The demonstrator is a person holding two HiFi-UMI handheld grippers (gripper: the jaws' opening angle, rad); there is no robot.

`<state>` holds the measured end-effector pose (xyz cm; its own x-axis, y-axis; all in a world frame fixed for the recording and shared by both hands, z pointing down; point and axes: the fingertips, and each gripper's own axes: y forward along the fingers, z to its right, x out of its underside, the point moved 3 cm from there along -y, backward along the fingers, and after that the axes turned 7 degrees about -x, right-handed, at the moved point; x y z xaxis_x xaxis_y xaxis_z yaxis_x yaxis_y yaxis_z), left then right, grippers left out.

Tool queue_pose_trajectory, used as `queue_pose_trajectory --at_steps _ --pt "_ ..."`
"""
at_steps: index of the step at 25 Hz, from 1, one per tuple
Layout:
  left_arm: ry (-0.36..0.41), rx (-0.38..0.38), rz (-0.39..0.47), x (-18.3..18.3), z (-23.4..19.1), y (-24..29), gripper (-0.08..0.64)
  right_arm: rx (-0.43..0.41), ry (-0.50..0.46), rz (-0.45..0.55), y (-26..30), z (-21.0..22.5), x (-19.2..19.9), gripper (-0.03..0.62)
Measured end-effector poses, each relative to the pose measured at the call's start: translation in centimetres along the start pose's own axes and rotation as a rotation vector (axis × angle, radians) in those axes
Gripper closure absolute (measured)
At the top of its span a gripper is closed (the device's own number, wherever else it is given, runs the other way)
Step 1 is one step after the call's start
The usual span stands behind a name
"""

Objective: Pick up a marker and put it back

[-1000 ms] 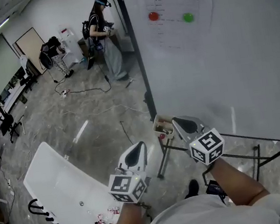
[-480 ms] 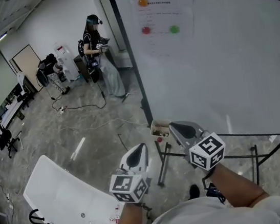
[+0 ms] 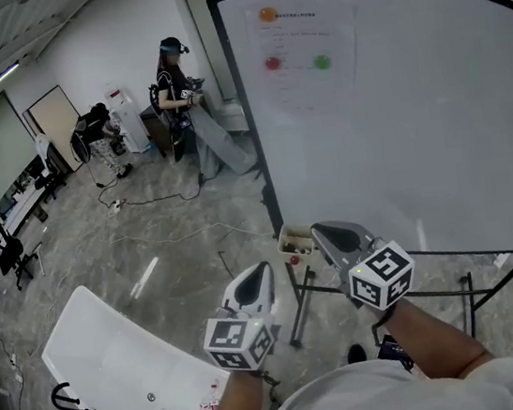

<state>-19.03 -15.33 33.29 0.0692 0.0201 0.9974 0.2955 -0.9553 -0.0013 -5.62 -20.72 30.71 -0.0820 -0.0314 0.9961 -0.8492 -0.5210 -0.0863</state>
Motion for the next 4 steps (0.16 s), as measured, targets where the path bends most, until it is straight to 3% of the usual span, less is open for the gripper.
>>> queue_pose_trajectory --at_steps 4 --pt "0.004 -0.009 0.013 -0.71 -0.16 -0.28 0.56 -0.006 0.008 0.01 0.0 -0.05 -0.51 0.591"
